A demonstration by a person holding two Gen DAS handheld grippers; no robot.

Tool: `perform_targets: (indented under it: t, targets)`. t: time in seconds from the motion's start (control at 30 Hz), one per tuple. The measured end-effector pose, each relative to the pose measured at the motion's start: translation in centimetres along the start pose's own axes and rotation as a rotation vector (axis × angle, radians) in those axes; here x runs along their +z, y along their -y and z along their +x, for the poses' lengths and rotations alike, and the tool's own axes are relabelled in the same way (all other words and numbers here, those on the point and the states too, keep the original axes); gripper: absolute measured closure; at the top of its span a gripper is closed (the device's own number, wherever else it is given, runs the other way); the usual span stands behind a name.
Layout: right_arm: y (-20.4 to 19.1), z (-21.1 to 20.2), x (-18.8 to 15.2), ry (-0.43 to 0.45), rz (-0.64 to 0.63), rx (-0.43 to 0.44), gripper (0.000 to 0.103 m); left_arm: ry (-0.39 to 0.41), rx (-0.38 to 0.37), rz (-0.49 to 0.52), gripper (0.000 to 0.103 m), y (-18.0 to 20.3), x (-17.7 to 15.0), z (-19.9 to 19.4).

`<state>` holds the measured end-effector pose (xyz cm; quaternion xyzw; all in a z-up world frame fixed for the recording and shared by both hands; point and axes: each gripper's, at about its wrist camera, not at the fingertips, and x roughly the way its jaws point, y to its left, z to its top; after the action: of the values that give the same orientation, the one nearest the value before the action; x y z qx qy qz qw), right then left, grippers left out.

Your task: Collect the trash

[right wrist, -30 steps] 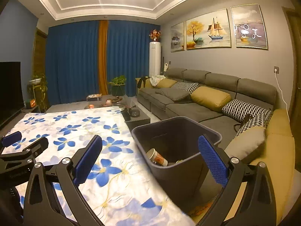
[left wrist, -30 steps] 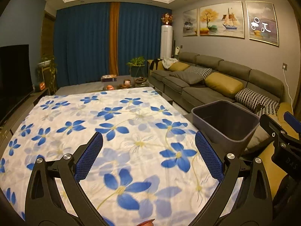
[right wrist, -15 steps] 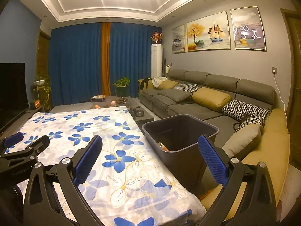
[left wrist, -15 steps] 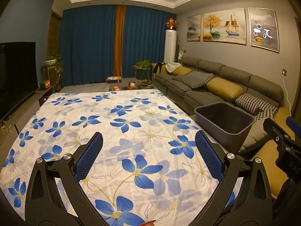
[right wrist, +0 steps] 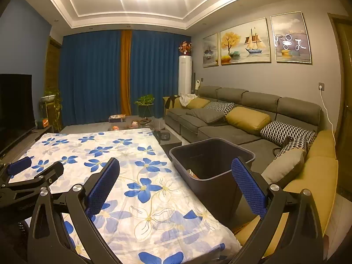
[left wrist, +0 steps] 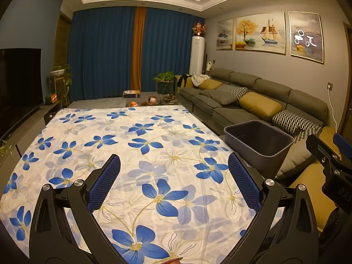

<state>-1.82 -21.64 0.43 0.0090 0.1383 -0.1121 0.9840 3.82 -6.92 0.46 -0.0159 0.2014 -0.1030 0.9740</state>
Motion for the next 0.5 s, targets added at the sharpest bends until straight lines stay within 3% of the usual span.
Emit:
perform_targets:
  t: [0.5]
  targets:
    - [-0.08, 0.01, 0.02, 0.004, 0.003, 0.000, 0.005, -0.001, -0.001, -0.004, 0.006, -0.02, 0.02, -0.20]
